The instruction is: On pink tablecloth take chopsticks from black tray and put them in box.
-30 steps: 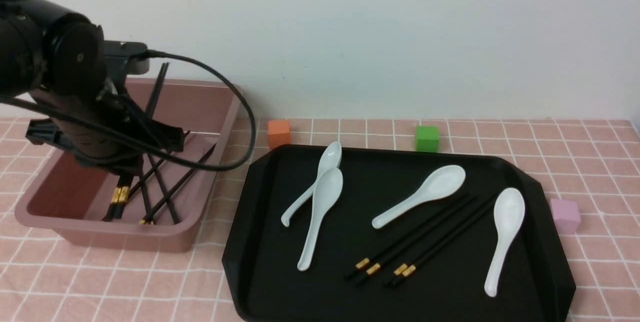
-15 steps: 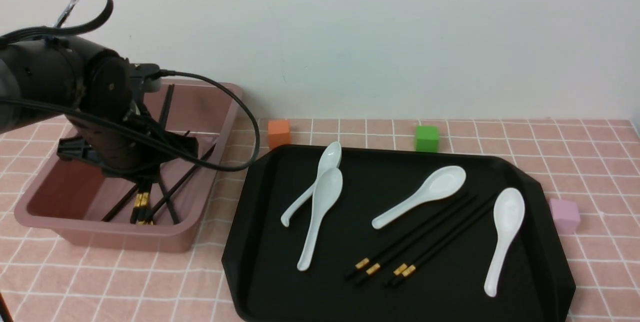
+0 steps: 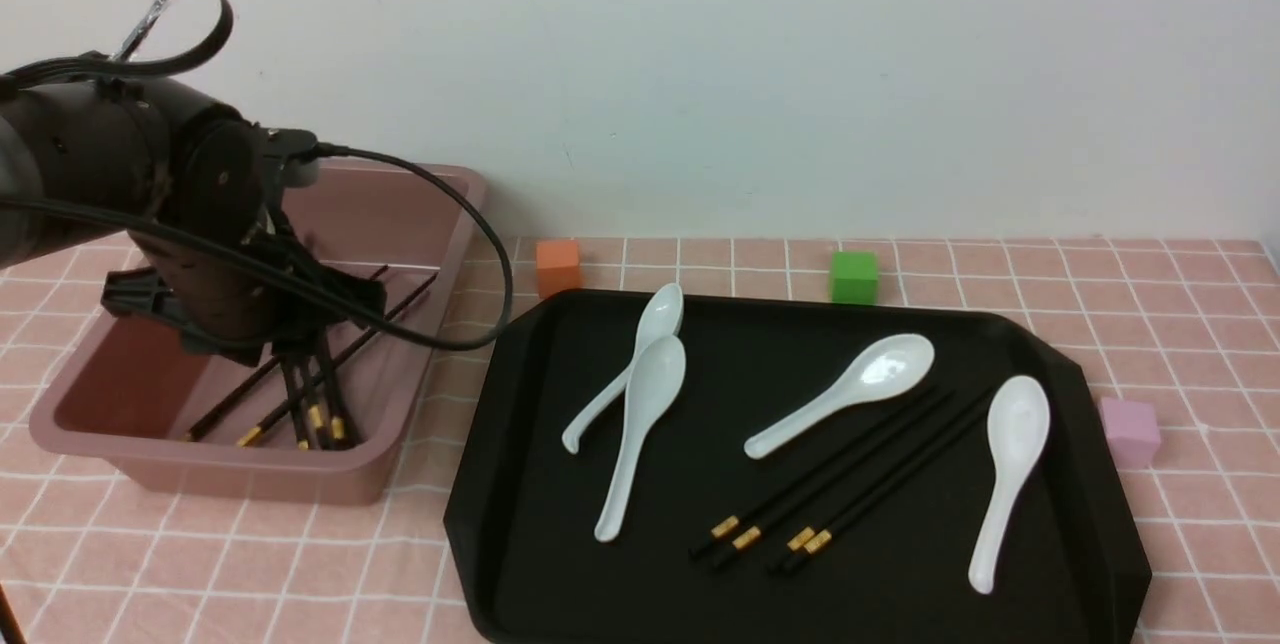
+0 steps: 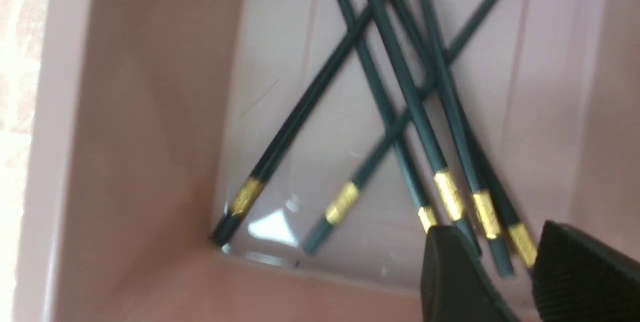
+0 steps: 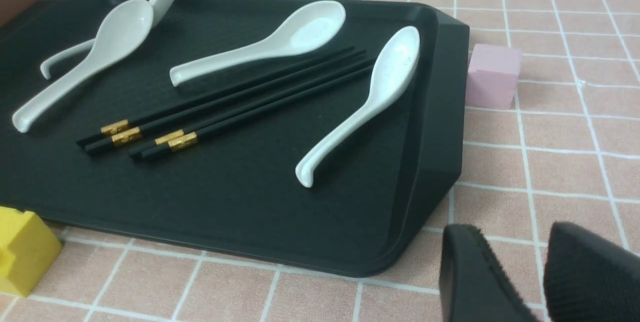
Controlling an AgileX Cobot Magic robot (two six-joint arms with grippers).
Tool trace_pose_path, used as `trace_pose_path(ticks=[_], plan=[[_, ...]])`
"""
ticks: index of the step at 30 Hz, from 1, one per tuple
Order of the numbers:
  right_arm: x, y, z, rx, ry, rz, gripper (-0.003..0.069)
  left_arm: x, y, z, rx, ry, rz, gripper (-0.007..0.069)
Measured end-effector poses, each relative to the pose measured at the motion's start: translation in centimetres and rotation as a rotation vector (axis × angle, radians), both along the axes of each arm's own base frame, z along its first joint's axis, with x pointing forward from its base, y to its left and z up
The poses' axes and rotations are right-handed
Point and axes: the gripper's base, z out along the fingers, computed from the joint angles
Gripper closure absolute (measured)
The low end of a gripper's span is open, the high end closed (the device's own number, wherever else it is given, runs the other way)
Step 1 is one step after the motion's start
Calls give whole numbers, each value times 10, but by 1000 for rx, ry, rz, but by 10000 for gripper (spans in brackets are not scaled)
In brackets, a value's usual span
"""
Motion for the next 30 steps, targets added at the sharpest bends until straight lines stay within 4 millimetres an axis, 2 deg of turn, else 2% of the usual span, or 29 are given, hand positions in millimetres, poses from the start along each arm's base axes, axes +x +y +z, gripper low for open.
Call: trace_pose_path(ticks=[2,3,4,5,7,8,9,10,11,13,14,16,17,19,20,21,23,24,25,26,28,30], plan=[[0,0,0,0,0,0,419,-4,1,9,-3,-10,5,370],[0,0,0,0,0,0,419,-11,2,23,-18,-39,11,374],[0,0,0,0,0,0,419,-13,2,28,-24,-51,13,376],[0,0,0,0,0,0,419,-27,4,55,-59,-121,20,391],[0,0,0,0,0,0,419,-47,7,86,-102,-210,20,421],[0,0,0,0,0,0,419,-64,9,105,-129,-278,14,439],[0,0,0,0,0,0,419,-64,9,105,-131,-281,14,442],[0,0,0,0,0,0,419,-89,13,127,-166,-374,4,476],[0,0,0,0,0,0,419,-96,14,131,-171,-393,3,480],[0,0,0,0,0,0,419,-141,22,147,-216,-523,-13,543],[0,0,0,0,0,0,419,-152,24,148,-228,-548,-16,561],[0,0,0,0,0,0,419,-187,31,149,-258,-633,-25,604],[0,0,0,0,0,0,419,-206,34,140,-270,-661,-30,635],[0,0,0,0,0,0,419,-233,39,127,-291,-723,-40,638],[0,0,0,0,0,0,419,-239,40,124,-294,-738,-43,638],[0,0,0,0,0,0,419,-259,44,113,-311,-810,-55,638],[0,0,0,0,0,0,419,-277,47,89,-324,-857,-66,638],[0,0,0,0,0,0,419,-285,48,82,-330,-886,-70,638],[0,0,0,0,0,0,419,-285,48,79,-328,-877,-69,638],[0,0,0,0,0,0,419,-296,50,61,-333,-900,-73,638],[0,0,0,0,0,0,419,-300,51,56,-335,-912,-74,638],[0,0,0,0,0,0,419,-305,52,42,-339,-910,-73,638]])
